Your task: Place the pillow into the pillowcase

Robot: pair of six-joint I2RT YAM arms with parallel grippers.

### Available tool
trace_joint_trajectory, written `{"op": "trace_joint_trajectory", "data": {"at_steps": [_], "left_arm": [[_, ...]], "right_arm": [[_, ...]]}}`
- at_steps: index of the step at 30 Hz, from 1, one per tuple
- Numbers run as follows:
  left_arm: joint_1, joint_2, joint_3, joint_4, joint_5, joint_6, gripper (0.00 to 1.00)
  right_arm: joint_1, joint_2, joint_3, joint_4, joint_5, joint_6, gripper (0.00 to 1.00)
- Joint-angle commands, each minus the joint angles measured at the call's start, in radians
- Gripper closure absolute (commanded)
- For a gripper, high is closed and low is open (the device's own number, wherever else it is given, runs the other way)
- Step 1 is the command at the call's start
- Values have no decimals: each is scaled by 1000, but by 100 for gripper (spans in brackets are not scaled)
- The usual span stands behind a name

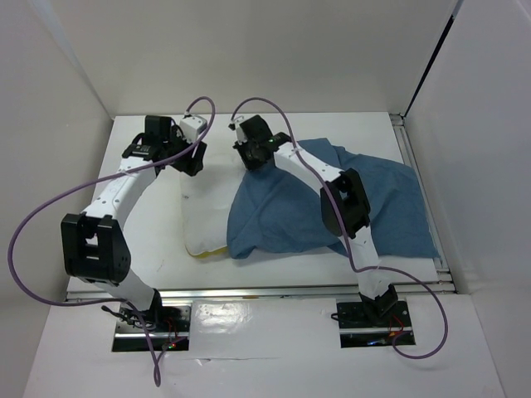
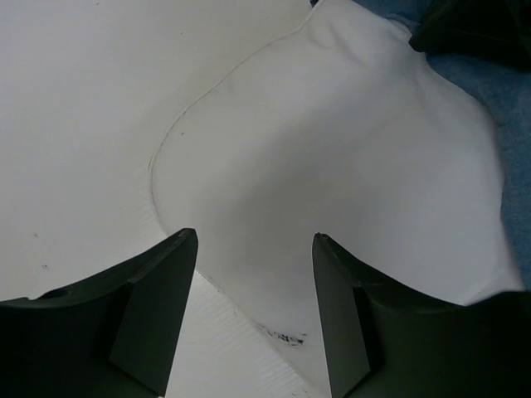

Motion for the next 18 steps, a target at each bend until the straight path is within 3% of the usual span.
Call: {"op": "trace_joint_trajectory", "data": {"at_steps": [1, 6, 13, 18], "left_arm": [[6, 23, 40, 55, 2, -15, 29], [16, 125, 77, 81, 21, -6, 26], [101, 515, 523, -202, 285, 34, 25], [115, 679, 684, -330, 327, 124, 25]], "right_arm": [[-21, 4, 37, 31, -7, -14, 98], [-21, -16, 56, 4, -98, -5, 100], [-2, -127, -11, -35, -153, -5, 100], [-2, -180, -64, -35, -162, -5, 100]]}}
